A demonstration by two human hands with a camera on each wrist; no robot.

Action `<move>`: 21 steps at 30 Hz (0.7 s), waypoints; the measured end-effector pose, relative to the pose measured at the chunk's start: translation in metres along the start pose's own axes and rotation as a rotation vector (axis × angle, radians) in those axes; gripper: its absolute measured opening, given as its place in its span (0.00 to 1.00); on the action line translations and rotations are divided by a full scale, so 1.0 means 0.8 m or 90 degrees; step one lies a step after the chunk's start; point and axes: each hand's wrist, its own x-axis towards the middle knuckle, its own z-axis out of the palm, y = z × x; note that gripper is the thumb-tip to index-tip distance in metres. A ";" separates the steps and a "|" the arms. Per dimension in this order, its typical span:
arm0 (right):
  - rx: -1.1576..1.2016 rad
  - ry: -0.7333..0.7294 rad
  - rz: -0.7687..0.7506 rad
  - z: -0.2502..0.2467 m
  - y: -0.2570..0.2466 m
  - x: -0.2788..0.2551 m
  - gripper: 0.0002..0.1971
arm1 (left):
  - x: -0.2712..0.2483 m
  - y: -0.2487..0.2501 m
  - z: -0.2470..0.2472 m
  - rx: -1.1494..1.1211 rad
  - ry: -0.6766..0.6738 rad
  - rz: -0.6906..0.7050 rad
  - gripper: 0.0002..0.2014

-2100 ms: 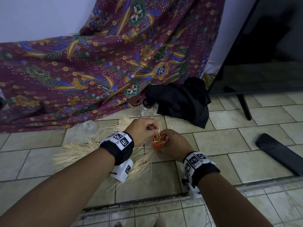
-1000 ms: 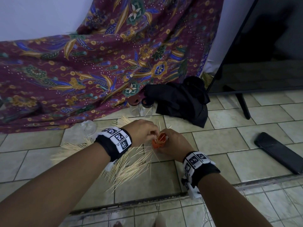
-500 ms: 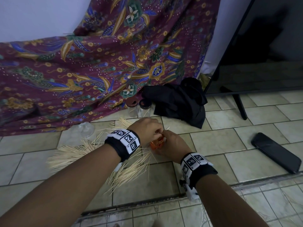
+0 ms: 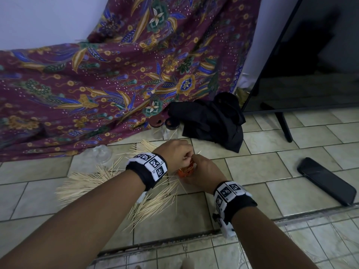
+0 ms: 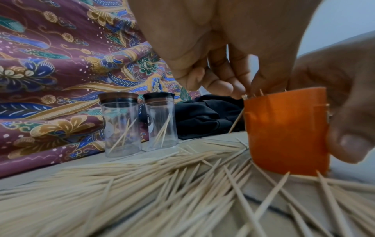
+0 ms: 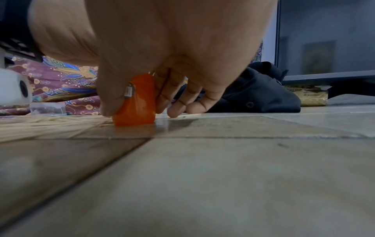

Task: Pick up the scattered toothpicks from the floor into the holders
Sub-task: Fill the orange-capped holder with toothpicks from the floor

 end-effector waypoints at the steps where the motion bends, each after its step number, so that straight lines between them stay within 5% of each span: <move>1: 0.000 0.001 -0.002 0.000 -0.001 -0.001 0.24 | -0.001 -0.001 -0.002 -0.016 0.005 -0.003 0.01; 5: 0.018 0.011 0.000 -0.002 -0.002 -0.004 0.23 | -0.003 -0.010 -0.016 -0.146 0.072 -0.066 0.02; 9: 0.023 -0.005 0.007 -0.006 -0.003 -0.004 0.22 | -0.007 -0.020 -0.035 -0.248 0.011 -0.091 0.02; 14: 0.027 -0.008 0.015 -0.009 -0.005 -0.005 0.21 | -0.014 -0.032 -0.026 -0.217 -0.081 -0.082 0.02; 21: 0.037 -0.019 0.050 -0.014 0.006 -0.003 0.22 | 0.001 -0.045 -0.031 -0.122 -0.060 -0.172 0.08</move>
